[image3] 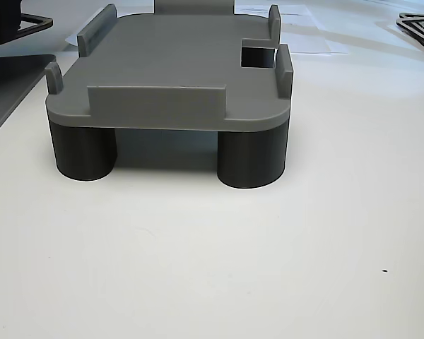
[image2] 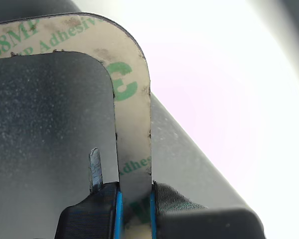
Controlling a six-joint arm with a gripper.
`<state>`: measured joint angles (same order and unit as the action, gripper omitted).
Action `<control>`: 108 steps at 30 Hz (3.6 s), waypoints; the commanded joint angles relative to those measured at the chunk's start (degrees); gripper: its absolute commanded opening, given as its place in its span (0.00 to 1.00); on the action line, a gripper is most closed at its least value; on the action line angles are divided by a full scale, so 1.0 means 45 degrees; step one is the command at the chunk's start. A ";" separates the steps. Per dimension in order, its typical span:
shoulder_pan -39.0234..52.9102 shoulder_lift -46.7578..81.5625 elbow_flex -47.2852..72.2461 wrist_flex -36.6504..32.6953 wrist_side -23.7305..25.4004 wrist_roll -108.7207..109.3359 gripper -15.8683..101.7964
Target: Move top rectangular frame to the holder.
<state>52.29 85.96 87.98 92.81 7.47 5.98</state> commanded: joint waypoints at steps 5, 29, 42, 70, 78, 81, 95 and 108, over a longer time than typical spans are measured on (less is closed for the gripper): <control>-0.0801 0.0078 -0.2656 0.0449 0.0801 0.3711 0.04; -0.3398 -0.0469 -0.5156 0.0469 0.2383 2.1660 0.07; -0.4238 -0.1562 -0.5352 0.0469 0.1172 2.5430 0.03; -0.5215 -0.1875 -0.4004 0.0469 -0.0469 2.6270 0.04; -0.5234 -0.1719 -0.3516 0.0469 -0.0586 2.5977 0.04; -0.5254 -0.1719 -0.3379 0.0469 -0.0527 2.5918 0.04; -0.5254 -0.1875 -0.3184 0.0469 -0.0488 2.5996 0.04; -0.5273 -0.1914 -0.3184 0.0469 -0.0547 2.6113 0.04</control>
<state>29.53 76.29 75.06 94.31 5.19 123.31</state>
